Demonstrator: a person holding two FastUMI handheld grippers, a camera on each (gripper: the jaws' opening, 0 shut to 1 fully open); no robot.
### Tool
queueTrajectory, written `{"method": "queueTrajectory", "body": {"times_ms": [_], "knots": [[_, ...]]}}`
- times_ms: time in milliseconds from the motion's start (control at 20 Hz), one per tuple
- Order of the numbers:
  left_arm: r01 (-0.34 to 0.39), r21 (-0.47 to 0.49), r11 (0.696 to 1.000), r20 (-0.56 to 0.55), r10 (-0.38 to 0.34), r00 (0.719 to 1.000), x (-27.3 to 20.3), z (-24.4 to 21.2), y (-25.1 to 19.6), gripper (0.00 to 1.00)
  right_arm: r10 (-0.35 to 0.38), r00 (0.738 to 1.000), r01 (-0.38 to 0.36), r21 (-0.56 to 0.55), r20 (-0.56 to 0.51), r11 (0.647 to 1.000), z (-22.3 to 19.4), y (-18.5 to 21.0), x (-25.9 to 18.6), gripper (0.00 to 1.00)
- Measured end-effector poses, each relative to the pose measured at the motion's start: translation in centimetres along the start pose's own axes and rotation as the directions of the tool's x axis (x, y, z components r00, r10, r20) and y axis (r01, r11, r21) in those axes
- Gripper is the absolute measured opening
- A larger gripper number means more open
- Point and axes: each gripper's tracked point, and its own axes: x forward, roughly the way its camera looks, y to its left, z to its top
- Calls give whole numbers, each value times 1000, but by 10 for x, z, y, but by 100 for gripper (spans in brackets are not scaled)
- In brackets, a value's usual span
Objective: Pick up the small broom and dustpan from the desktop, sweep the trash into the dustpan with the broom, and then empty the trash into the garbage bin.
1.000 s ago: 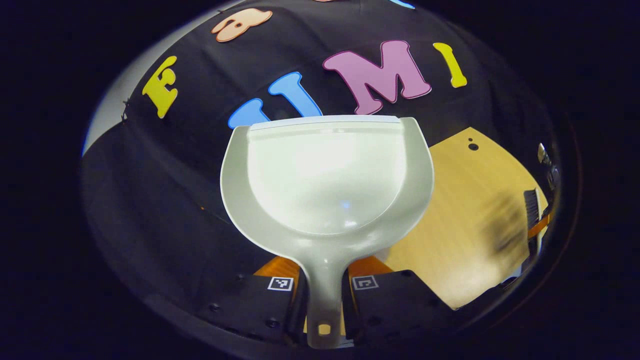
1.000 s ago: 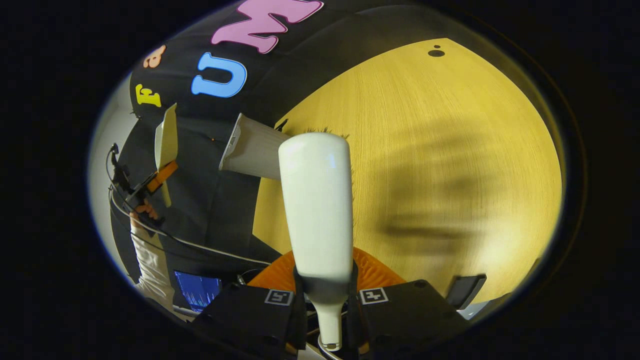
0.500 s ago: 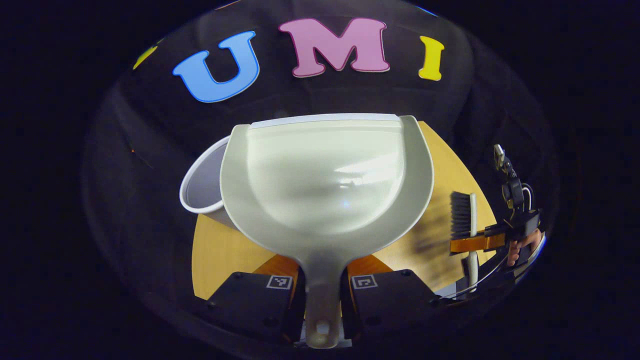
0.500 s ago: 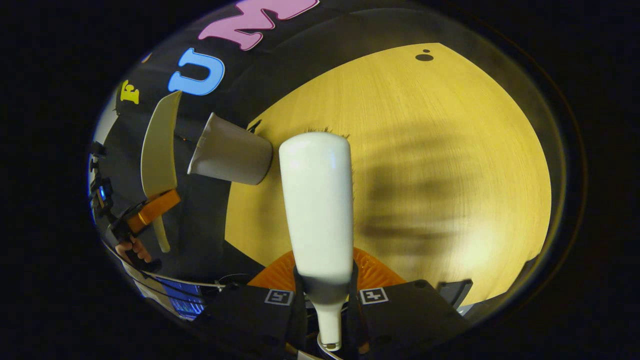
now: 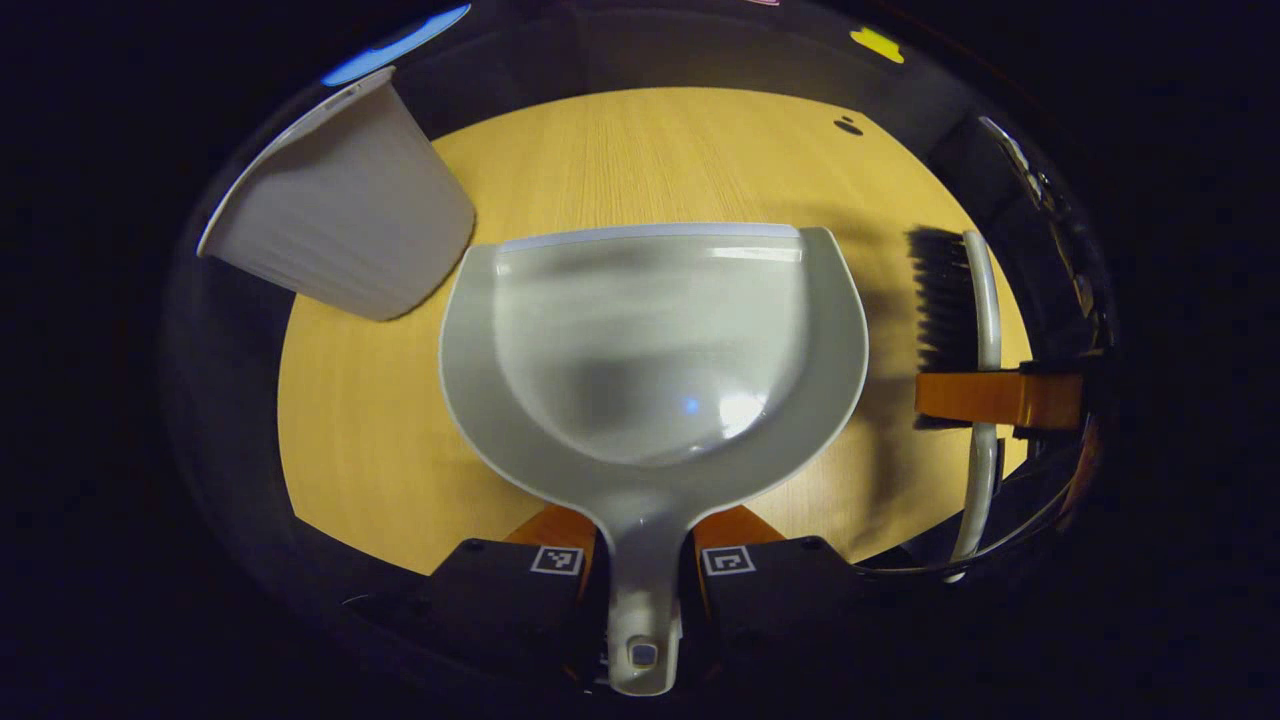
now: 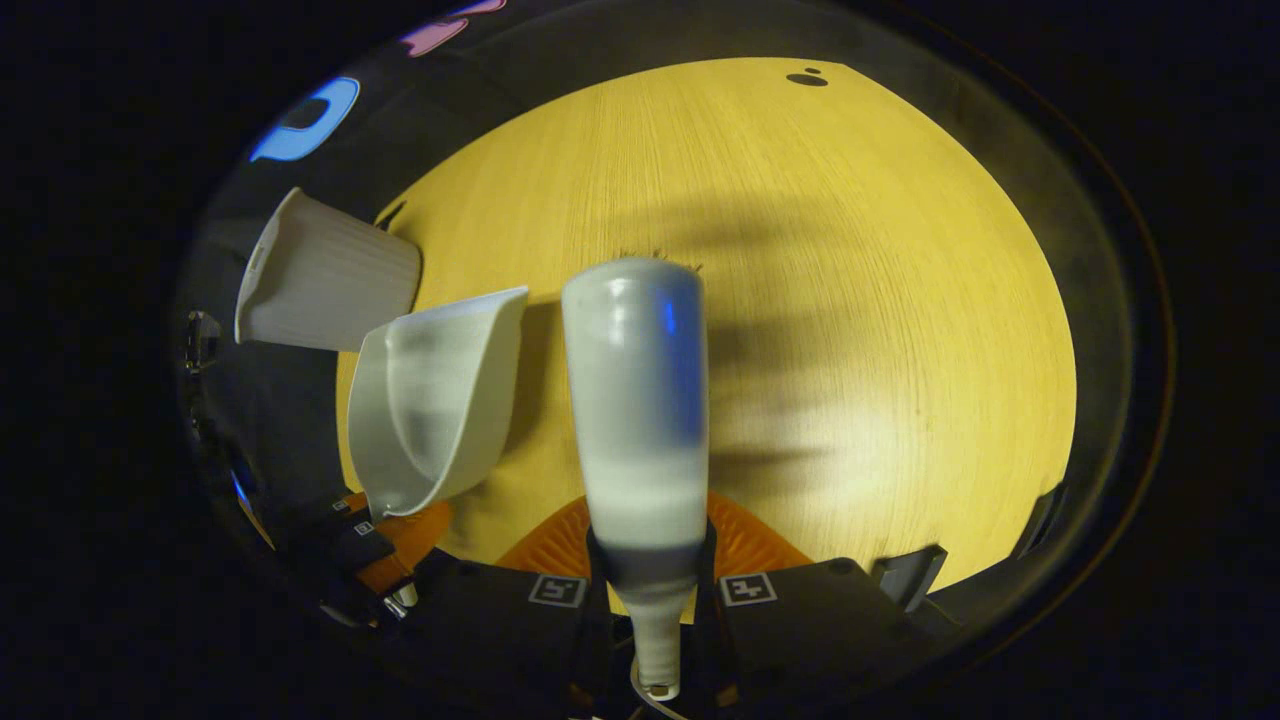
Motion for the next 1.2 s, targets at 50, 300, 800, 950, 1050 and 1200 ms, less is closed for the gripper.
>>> {"method": "queueTrajectory", "body": {"times_ms": [50, 300, 800, 950, 1050, 1200], "knots": [[-1, -4, 1000, -15, 1, 1000, 10, -2, -3, 27, -38, 999, 37, -8, -15, 999, -3, -2, 5, 34], [23, -80, 997, -36, -26, 999, 22, 9, -17, 27, -158, 984, 158, -7, -80, 987, -1, -16, 30, 35], [44, -69, 997, -93, -50, 994, 31, 6, -19, 29, -228, 963, 225, -38, -145, 974, 2, -8, 46, 40], [12, -55, 998, -101, -18, 995, 31, 5, -10, 29, -236, 960, 234, -27, -150, 972, 5, -4, 45, 49], [-32, -43, 999, -102, 28, 994, 32, 5, 2, 64, -262, 952, 258, -44, -158, 965, 4, -6, 48, 76], [48, -130, 990, -136, -66, 989, 31, -10, -8, 82, -259, 952, 252, -63, -161, 966, -8, 2, 47, 100]]}}
